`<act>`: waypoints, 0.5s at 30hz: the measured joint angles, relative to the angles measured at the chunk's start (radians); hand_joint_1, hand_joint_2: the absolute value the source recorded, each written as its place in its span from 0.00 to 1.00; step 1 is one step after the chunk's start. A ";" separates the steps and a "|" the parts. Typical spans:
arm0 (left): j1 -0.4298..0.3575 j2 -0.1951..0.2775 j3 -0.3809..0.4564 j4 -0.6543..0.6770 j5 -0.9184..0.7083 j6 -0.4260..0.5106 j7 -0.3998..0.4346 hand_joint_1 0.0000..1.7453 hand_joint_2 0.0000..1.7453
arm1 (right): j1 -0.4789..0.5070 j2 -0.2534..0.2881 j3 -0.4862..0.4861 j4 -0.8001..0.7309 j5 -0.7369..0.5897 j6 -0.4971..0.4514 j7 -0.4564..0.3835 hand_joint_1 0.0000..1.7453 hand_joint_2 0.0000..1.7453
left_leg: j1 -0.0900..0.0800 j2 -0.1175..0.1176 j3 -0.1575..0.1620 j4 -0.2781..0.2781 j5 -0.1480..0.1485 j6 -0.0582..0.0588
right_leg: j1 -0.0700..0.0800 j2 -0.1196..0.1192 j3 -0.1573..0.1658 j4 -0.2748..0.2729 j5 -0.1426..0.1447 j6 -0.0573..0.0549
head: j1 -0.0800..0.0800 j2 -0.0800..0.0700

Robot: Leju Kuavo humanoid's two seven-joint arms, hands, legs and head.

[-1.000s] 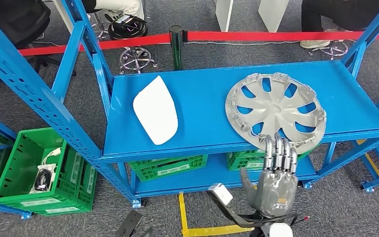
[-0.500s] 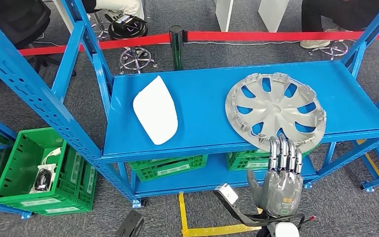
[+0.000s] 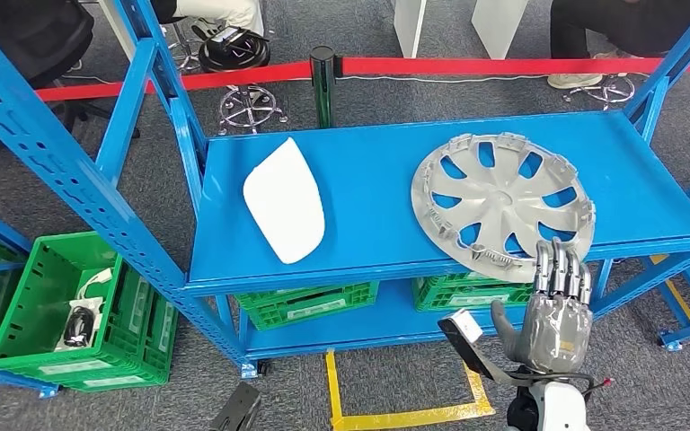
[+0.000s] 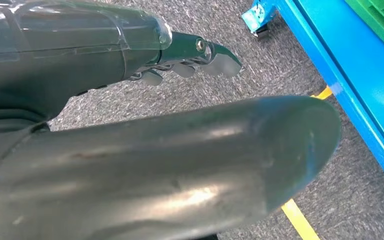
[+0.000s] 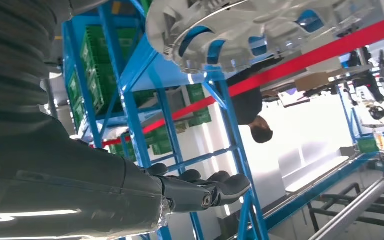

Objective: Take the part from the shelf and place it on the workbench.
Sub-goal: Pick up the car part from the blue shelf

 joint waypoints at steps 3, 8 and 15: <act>-0.002 -0.001 0.000 0.000 -0.012 -0.013 0.009 0.00 0.00 | -0.020 -0.032 -0.023 0.048 -0.091 0.035 0.037 0.00 1.00 | 0.000 -0.002 0.000 0.000 0.000 0.000 | 0.000 0.000 0.000 0.000 0.000 0.000 | 0.000 0.000; -0.004 -0.001 0.000 0.000 -0.032 -0.021 0.036 0.00 0.00 | -0.064 -0.148 -0.097 0.175 -0.271 0.126 0.053 0.00 1.00 | -0.002 -0.009 0.000 0.000 0.001 0.002 | -0.001 -0.005 0.002 -0.002 0.001 0.002 | 0.000 0.000; -0.004 -0.002 0.000 0.000 0.004 -0.038 0.005 0.00 0.00 | -0.067 -0.218 -0.144 0.249 -0.234 0.057 0.006 0.00 1.00 | -0.003 -0.007 -0.001 0.001 0.001 0.004 | -0.003 -0.006 0.002 -0.003 0.002 0.004 | 0.000 0.000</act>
